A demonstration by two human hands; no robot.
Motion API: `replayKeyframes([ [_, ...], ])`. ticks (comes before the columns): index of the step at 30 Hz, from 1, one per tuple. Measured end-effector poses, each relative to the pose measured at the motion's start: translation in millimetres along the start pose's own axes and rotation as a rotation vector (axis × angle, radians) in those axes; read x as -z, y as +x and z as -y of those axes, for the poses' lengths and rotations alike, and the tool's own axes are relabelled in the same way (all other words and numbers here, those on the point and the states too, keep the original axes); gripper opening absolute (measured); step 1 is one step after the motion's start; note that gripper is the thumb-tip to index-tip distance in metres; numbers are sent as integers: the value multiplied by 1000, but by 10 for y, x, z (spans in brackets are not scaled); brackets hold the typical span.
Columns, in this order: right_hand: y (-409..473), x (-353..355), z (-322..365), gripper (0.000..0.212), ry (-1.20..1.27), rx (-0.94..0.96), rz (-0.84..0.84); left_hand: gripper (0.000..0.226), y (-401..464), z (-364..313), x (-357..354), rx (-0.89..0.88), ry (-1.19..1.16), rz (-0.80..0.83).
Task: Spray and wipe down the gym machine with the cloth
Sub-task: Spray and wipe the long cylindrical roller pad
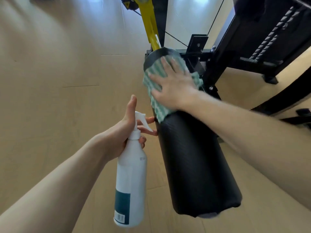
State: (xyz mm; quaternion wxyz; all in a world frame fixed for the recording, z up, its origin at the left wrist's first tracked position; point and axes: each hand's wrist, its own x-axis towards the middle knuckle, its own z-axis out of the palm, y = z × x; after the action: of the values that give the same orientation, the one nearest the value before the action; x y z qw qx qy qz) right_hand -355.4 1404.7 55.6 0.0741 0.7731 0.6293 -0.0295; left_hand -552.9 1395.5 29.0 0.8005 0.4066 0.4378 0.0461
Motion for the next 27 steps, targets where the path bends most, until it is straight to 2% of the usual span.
replayKeyframes([
  [4,-1058,-160,10,57,70,112,2,107,-5,-24,26,-18,41,8],
  [7,-1213,-196,17,59,37,163,14,109,22,-19,40,-6,39,43],
  [11,-762,-85,77,53,-43,189,32,107,100,-13,44,10,20,52],
  [20,1077,166,59,51,-205,78,68,114,253,-32,115,51,37,66],
  [24,1389,297,47,40,-78,-123,58,118,268,-54,56,66,126,40],
  [27,1325,205,20,51,-67,-146,17,128,257,-54,26,62,185,0],
])
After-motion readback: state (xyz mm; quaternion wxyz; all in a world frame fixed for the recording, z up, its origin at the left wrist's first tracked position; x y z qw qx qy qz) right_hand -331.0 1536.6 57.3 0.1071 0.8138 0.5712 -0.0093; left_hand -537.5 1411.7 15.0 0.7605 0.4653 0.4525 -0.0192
